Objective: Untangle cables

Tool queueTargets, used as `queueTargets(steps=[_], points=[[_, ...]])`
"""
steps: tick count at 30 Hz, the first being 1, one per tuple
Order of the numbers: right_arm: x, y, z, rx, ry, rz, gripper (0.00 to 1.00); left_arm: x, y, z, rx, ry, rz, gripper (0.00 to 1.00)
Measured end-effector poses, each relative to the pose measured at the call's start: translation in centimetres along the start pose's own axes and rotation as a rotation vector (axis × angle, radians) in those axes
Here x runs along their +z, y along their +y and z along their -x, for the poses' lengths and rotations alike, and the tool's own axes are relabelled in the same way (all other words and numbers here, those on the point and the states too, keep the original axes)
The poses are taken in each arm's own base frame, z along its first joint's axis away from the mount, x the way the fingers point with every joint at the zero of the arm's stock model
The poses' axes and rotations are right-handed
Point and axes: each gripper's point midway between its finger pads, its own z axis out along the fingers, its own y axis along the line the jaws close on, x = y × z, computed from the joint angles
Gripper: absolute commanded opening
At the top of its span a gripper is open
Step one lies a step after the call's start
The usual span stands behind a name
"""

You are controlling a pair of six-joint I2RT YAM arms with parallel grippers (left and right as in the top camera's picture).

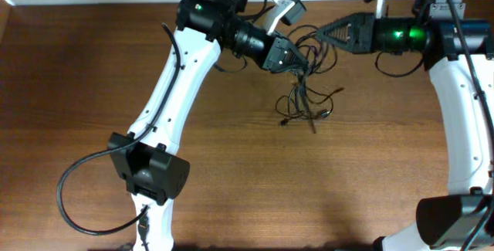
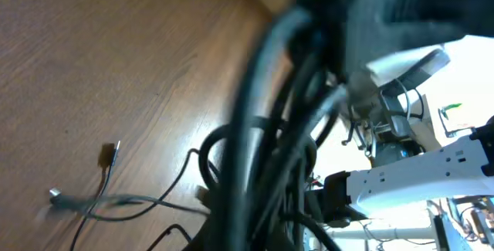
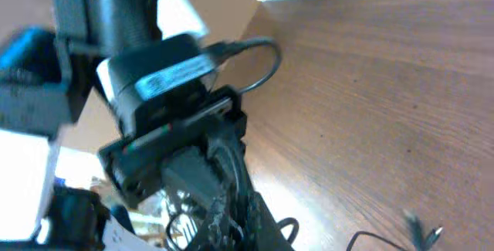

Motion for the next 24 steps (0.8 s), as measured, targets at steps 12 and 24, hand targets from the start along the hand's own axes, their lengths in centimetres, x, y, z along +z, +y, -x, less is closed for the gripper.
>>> queueTargets(steps=[12, 24], points=[[-6.5, -8.1, -0.8, 0.311, -0.087, -0.336, 0.57, -0.4, 2.7, -0.5, -0.017, 0.029, 0.149, 0.00], [2.4, -6.0, -3.3, 0.143, 0.070, -0.528, 0.57, -0.7, 4.4, 0.8, -0.370, -0.053, 0.238, 0.00]])
